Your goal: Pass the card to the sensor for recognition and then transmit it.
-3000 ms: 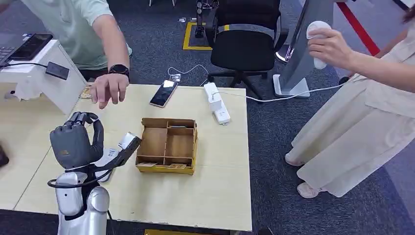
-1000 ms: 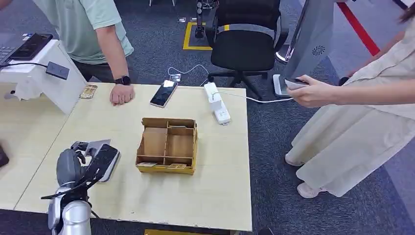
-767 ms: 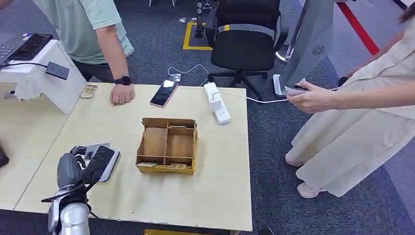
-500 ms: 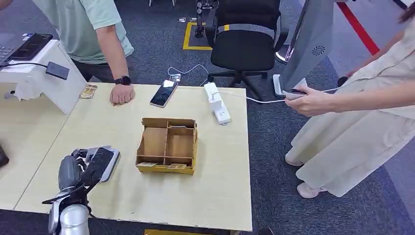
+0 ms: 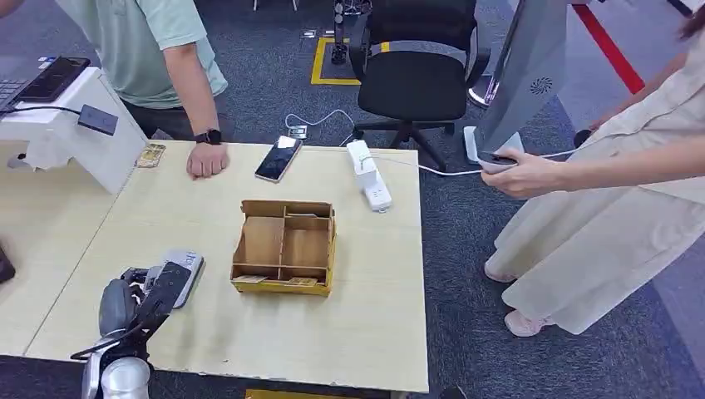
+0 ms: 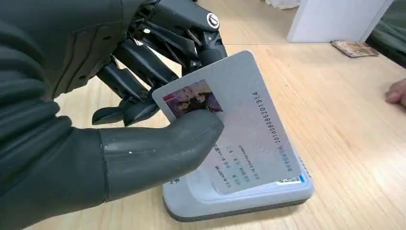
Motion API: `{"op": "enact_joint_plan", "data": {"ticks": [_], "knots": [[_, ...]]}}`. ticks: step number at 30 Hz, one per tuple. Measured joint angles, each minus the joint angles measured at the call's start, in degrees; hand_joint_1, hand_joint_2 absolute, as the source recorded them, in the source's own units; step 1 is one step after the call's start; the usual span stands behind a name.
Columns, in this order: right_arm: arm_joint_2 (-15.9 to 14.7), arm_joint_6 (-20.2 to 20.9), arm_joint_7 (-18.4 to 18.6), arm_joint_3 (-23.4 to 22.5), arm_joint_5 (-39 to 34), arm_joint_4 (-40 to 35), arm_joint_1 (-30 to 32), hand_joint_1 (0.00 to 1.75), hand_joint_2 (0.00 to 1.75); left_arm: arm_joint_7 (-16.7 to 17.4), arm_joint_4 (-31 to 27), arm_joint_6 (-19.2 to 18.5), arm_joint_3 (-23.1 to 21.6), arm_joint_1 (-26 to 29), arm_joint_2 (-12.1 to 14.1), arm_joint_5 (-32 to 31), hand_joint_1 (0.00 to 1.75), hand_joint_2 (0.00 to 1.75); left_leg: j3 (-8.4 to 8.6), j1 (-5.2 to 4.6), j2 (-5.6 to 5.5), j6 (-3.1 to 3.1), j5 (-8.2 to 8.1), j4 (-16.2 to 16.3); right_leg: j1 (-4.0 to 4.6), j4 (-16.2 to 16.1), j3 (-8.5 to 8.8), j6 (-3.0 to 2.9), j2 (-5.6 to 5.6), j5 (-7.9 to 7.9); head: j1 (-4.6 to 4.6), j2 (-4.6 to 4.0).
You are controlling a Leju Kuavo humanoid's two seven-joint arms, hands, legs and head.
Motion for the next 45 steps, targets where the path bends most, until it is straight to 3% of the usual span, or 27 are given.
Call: {"op": "enact_joint_plan", "data": {"ticks": [10,25,38,45], "knots": [[-0.09,0.02,-0.09,-0.02,0.0,0.0,0.0,0.0,0.0,0.02,1.77,-0.22,2.1,-0.19,-0.31,1.83,1.75,1.75,0.01,0.0,0.0,0.0,0.0,0.0,0.0,0.0,-0.01,0.0,0.0,0.0,-0.02,-0.02],[-0.09,0.07,0.0,0.0,0.0,-0.26,0.03,0.0,0.0,-0.42,2.58,1.77,2.6,-4.67,-0.83,5.0,1.75,1.75,0.01,0.0,-0.01,0.0,0.0,0.0,0.0,0.0,0.0,0.0,0.0,0.0,0.0,-0.02],[-0.09,0.09,-0.11,-0.02,0.0,-0.33,0.02,0.0,0.0,3.06,3.72,1.95,2.6,-5.3,-0.83,-0.64,1.75,1.75,0.01,0.0,0.0,0.0,0.0,0.0,0.0,0.0,0.0,0.0,0.0,0.0,-0.02,-0.02],[-0.09,0.09,-0.11,-0.09,0.0,-0.37,0.04,0.0,0.0,3.32,5.14,2.01,2.62,-5.3,-0.81,-2.62,1.75,1.75,0.0,0.0,0.0,0.0,0.0,0.0,0.0,0.0,0.0,0.0,0.0,0.0,-0.02,-0.02]]}}
